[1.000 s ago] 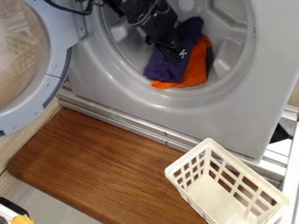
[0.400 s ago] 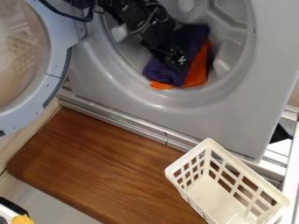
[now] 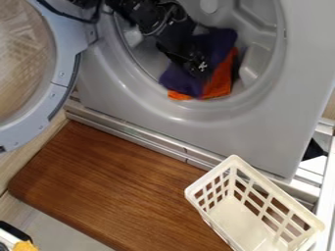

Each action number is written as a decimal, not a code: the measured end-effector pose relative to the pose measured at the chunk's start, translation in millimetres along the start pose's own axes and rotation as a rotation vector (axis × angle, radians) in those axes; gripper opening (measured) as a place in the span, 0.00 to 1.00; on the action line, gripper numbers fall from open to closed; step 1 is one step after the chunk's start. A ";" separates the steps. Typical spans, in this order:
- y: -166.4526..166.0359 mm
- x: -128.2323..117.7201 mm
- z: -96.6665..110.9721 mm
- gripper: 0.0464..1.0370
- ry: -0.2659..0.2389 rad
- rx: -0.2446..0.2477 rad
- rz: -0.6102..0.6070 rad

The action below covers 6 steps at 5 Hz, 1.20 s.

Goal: Put the blue towel inside the washing machine

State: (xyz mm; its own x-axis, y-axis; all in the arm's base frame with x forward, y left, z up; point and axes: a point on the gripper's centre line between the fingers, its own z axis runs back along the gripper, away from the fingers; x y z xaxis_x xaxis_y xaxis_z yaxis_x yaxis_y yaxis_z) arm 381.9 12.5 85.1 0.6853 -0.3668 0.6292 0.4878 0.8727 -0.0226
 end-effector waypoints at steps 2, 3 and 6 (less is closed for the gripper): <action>-10.2 -1.4 28.1 0.96 -0.048 -0.009 0.026; -14.5 -11.6 47.7 0.96 -0.044 0.000 0.048; -34.2 -74.7 63.9 0.96 0.150 0.022 0.138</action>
